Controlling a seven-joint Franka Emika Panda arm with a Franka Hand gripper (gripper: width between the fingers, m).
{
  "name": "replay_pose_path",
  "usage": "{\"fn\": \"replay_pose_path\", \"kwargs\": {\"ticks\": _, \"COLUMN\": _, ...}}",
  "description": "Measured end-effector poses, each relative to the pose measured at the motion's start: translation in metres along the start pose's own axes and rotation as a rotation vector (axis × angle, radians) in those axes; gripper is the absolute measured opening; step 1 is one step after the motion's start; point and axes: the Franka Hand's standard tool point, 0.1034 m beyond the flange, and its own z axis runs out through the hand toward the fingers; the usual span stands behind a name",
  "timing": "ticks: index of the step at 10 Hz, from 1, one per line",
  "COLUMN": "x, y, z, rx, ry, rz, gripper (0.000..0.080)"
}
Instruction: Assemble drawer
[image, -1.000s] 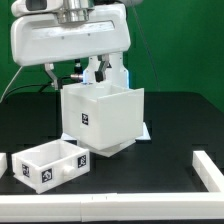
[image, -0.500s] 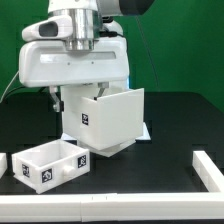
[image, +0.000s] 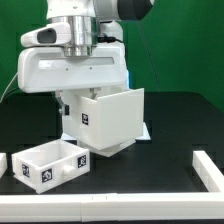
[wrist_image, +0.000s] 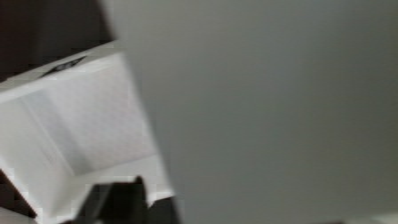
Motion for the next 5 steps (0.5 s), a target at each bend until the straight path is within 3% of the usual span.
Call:
{"fn": "replay_pose_path", "kwargs": {"ticks": 1, "x": -0.0001, "y": -0.0001, "z": 0.0002, "rx": 0.000, "ry": 0.000, "rz": 0.000, "gripper": 0.0209}}
{"fn": "replay_pose_path", "kwargs": {"ticks": 2, "x": -0.0002, "y": -0.0001, "z": 0.0003, "rx": 0.000, "ry": -0.001, "rz": 0.000, "gripper": 0.0209}}
{"fn": "replay_pose_path", "kwargs": {"ticks": 3, "x": 0.0021, "y": 0.0012, "z": -0.0019, "rx": -0.004, "ry": 0.005, "rz": 0.001, "gripper": 0.0071}}
{"fn": "replay_pose_path", "kwargs": {"ticks": 5, "x": 0.0021, "y": 0.0013, "z": -0.0020, "rx": -0.004, "ry": 0.006, "rz": 0.001, "gripper": 0.0071}}
